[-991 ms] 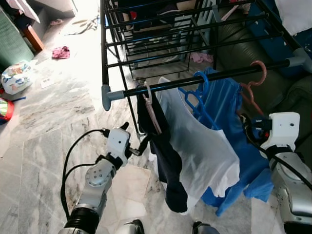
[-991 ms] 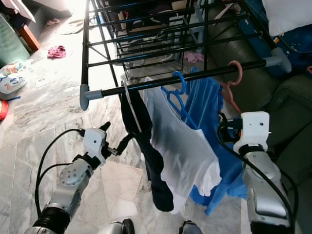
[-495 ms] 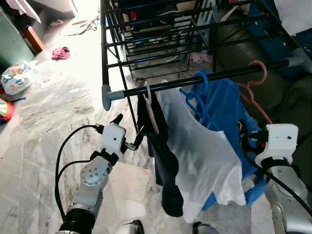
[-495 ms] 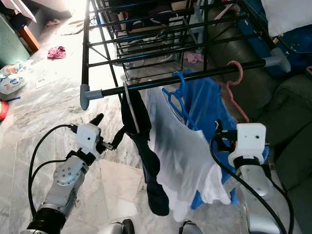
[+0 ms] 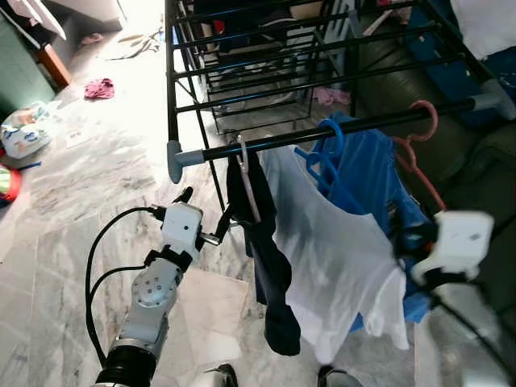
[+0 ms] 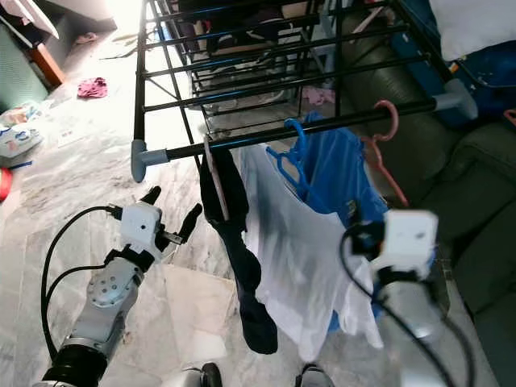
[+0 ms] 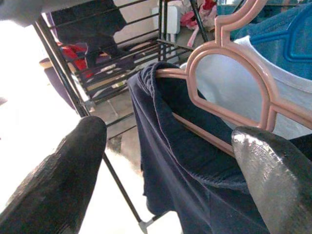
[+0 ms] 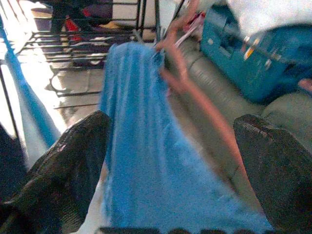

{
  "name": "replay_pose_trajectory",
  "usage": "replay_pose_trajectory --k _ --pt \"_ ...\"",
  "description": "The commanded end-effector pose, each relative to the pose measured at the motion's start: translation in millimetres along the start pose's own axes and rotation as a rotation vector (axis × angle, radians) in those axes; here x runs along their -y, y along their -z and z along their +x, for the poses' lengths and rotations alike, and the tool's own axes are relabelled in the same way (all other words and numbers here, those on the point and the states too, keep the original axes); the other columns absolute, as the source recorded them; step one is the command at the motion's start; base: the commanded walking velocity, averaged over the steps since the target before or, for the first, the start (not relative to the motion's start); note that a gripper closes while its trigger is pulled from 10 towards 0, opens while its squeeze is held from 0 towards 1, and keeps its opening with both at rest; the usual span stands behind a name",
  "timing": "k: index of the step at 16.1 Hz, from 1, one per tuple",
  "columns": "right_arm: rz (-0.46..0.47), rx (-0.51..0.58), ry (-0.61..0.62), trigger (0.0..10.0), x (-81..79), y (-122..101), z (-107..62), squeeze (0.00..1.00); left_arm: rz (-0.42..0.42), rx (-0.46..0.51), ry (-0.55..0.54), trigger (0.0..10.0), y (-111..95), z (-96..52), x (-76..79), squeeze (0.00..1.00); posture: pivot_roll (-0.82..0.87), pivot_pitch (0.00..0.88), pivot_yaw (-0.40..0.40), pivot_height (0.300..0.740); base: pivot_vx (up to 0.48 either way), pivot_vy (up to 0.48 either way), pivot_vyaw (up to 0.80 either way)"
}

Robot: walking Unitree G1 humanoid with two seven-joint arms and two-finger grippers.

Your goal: Hang hanger

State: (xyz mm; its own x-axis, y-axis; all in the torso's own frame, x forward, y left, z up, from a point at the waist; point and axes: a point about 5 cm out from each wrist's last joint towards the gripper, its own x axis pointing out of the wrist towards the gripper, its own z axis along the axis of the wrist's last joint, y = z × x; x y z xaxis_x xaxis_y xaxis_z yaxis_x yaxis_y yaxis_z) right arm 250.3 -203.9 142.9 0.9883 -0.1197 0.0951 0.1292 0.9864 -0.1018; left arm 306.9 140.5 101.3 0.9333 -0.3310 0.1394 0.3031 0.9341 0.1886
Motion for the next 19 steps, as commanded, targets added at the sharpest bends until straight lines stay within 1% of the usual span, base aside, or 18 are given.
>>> replay_pose_trajectory --k 1,2,4,7,10,14,19 --pt "0.012 0.000 -0.005 10.0 -5.6 -1 -2.0 0.00 -0.022 -0.023 -0.008 10.0 4 -2.7 -1.0 0.00 -0.13 0.143 0.102 0.740 0.000 0.000 0.00" --pt "0.020 -0.011 -0.015 10.0 -8.5 1 -1.5 0.00 -0.022 -0.020 -0.002 10.0 4 -1.7 0.6 0.00 -0.12 0.141 0.102 0.740 0.000 0.000 0.00" --pt "-0.002 -0.015 -0.013 10.0 -9.6 3 0.4 0.00 -0.005 -0.018 0.003 10.0 3 -0.5 3.1 0.00 -0.12 0.132 0.102 0.740 0.000 0.000 0.00" --pt "0.007 -0.013 0.007 10.0 -6.5 3 1.3 0.00 0.013 -0.040 -0.026 10.0 6 0.0 1.2 0.00 -0.12 0.115 0.104 0.740 0.000 0.000 0.00" --pt "0.026 -0.025 -0.005 10.0 -9.8 6 1.7 0.00 0.010 -0.052 -0.046 10.0 6 2.9 1.5 0.00 -0.12 0.095 0.101 0.740 0.000 0.000 0.00" --pt "0.032 -0.031 -0.022 10.0 -13.3 8 4.4 0.00 0.000 -0.058 -0.053 10.0 7 7.5 4.8 0.00 -0.13 0.086 0.101 0.740 -0.268 0.000 0.00" --pt "0.032 -0.034 -0.019 10.0 -13.6 9 5.8 0.00 0.001 -0.061 -0.058 10.0 6 11.7 5.7 0.00 -0.13 0.079 0.109 0.740 -0.307 0.000 0.00"
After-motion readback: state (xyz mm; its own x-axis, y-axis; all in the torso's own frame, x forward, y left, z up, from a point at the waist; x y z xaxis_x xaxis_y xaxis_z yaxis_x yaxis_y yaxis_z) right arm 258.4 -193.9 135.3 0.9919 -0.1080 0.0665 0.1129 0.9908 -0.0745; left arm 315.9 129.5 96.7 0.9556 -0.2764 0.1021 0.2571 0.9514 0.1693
